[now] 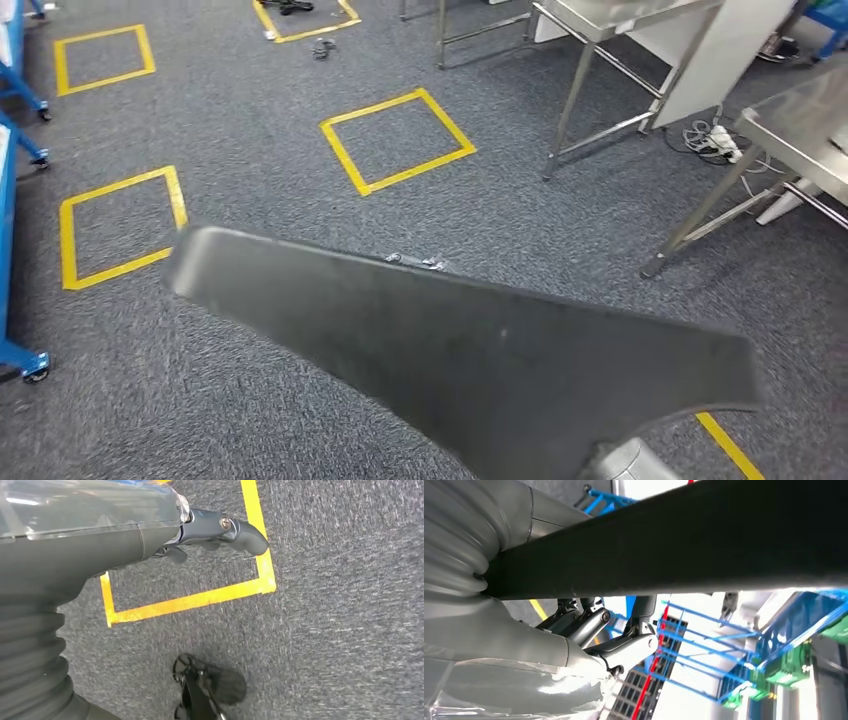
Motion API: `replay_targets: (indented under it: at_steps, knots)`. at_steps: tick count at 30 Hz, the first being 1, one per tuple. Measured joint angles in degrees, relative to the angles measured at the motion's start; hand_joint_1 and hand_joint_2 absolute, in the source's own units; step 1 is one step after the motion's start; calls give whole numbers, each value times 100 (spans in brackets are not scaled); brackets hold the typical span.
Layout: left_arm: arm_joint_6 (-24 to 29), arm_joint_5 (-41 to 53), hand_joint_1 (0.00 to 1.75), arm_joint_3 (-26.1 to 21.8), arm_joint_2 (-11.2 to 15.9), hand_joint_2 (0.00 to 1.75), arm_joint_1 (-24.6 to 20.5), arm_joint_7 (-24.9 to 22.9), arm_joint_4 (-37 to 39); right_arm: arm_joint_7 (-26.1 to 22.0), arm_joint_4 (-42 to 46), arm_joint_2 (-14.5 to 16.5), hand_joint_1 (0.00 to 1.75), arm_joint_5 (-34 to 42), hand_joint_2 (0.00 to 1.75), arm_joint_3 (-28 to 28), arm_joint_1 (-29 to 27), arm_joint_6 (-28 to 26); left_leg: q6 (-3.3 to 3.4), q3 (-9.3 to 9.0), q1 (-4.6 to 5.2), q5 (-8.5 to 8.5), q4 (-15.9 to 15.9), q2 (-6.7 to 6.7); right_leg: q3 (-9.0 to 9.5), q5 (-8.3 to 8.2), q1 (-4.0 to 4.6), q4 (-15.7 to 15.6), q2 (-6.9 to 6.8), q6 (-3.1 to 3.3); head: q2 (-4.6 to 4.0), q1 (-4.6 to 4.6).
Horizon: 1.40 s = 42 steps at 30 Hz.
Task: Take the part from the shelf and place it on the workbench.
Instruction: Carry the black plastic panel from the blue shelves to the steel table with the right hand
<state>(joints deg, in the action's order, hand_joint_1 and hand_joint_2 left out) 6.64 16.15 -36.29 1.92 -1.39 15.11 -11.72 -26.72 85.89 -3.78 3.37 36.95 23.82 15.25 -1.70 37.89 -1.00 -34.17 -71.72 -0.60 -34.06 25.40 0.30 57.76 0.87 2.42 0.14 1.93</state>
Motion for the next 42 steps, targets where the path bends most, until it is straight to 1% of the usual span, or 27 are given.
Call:
replay_targets:
  at_steps: [1,2,3,4,6,8,10,12,14,16,17,18,19,21,23,25,27,29,31,32,33,34,36,38,40,41,42]
  knots:
    - [8,-1,0,-13,-1,175,13,-11,0,-2,-22,9,175,-16,175,1,-6,2,-16,146,-4,-33,-233,13,3,7,-3,10,78,0,1,-1]
    - [14,-2,0,-26,-1,175,20,-12,0,-7,-37,10,175,-34,175,1,-12,3,-30,199,-12,53,-256,17,4,18,-11,29,160,-9,1,-1]
    - [15,-1,0,-40,0,175,23,-2,0,-18,-44,10,175,-56,175,1,-19,3,-42,146,-23,241,-63,30,6,36,-23,58,243,-26,1,-1]
    - [15,-1,0,-56,1,175,27,17,0,-35,-43,9,175,-79,175,1,-27,2,-57,12,-43,481,300,91,3,65,-39,101,321,-51,1,-1]
    - [3,-3,0,-90,2,175,35,69,0,-82,-23,1,175,-115,175,1,-46,3,-74,-243,-88,738,925,374,-49,126,-57,211,461,-117,1,-3]
    - [-22,-29,0,-128,6,175,31,137,0,-115,29,-16,175,-137,175,2,-75,28,-41,-314,-93,724,1109,539,-125,138,-73,267,591,-194,1,-7]
    - [-51,-76,0,-174,9,175,11,222,-1,-120,108,-39,175,-138,175,3,-95,93,39,-331,-78,738,1150,415,-160,120,-99,264,674,-264,0,-7]
    - [-87,-108,0,-224,4,175,0,311,-3,-112,198,-65,175,-113,175,3,-93,175,126,-370,-79,758,1212,271,-252,228,-88,445,437,-315,0,-37]
    - [-122,-113,0,-263,-1,175,2,383,-4,-119,274,-93,175,-95,175,3,-99,241,184,-399,-61,756,1249,124,-561,519,-73,1045,83,-353,1,-68]
    - [-145,-93,0,-288,-2,175,4,432,-4,-168,303,-140,175,-99,175,3,-142,281,205,-412,-40,738,1253,-27,-913,721,-87,1668,-33,-373,1,-70]
    - [-152,-77,0,-298,-3,175,1,447,-4,-196,309,-175,175,-110,175,3,-170,292,207,-423,-36,725,1253,-98,-968,678,-92,1737,-51,-373,1,-70]
    - [-164,-56,0,-306,-5,175,-4,457,-4,-220,319,-207,175,-122,175,3,-193,297,203,-441,-32,710,1253,-164,-902,534,-93,1579,-75,-363,0,-70]
    - [-176,-33,0,-310,-8,175,-10,461,-4,-234,337,-232,175,-132,175,3,-205,299,196,-467,-29,691,1253,-229,-730,332,-86,1236,-126,-342,-1,-70]
    - [-209,18,0,-311,-21,175,-21,449,-3,-238,401,-253,175,-149,175,3,-205,298,158,-527,-12,648,1255,-341,-343,53,-27,483,-352,-274,0,-69]
    - [-233,74,0,-310,-36,175,-40,413,-3,-215,481,-258,175,-158,175,3,-204,294,100,-573,3,610,1268,-440,-197,22,37,186,-455,-211,1,-68]
    - [-245,123,0,-310,-49,175,-71,367,-4,-176,553,-269,175,-160,175,3,-218,292,39,-623,3,580,1295,-529,-180,13,30,147,-323,-160,0,-67]
    - [-245,159,0,-309,-67,175,-92,325,-4,-149,622,-284,175,-140,175,4,-224,301,-9,-612,-8,463,1157,-363,-114,-16,-11,66,-202,-102,-1,-62]
    - [-229,175,0,-309,-84,175,-85,283,-4,-128,675,-290,175,-107,175,7,-218,325,-28,-361,-20,159,590,-81,-64,-24,-27,28,-95,-50,0,-58]
    - [-210,163,0,-310,-91,175,-57,251,-4,-99,693,-292,175,-72,175,14,-218,369,-43,27,-24,-97,-120,6,-59,-9,-20,45,47,-24,0,-56]
    - [-201,154,0,-312,-93,175,-46,243,-4,-87,696,-295,175,-55,175,19,-219,389,-50,139,-25,-78,-270,15,-57,2,-19,60,130,-23,-1,-56]
    - [-193,144,0,-313,-97,175,-39,240,-4,-80,700,-297,175,-39,175,26,-218,408,-53,148,-27,56,-200,21,-53,16,-22,82,212,-32,0,-56]
    - [-187,140,0,-314,-101,175,-38,240,-4,-78,705,-298,175,-24,175,33,-213,422,-51,53,-30,275,82,43,-47,36,-29,109,290,-45,1,-57]
    - [-184,139,0,-316,-107,175,-35,247,-4,-98,713,-303,175,4,175,47,-200,436,-32,-234,-45,637,816,231,-57,87,-41,183,429,-93,1,-58]
    - [-184,140,0,-321,-114,175,-43,255,-4,-134,714,-316,175,23,175,57,-189,440,7,-378,-42,720,1167,392,-101,106,-53,225,543,-159,1,-57]
    - [-184,141,0,-323,-124,175,-66,257,-4,-158,716,-347,175,27,175,64,-186,440,67,-395,-30,719,1199,341,-127,89,-64,207,642,-232,1,-54]
    - [-188,140,0,-324,-135,175,-78,257,-5,-164,720,-368,175,28,175,67,-184,440,104,-413,-34,734,1229,286,-133,101,-63,220,607,-265,1,-56]
    - [-195,140,0,-327,-147,175,-85,254,-5,-167,724,-388,175,29,175,69,-172,440,150,-434,-43,747,1264,226,-172,161,-57,307,493,-296,1,-75]
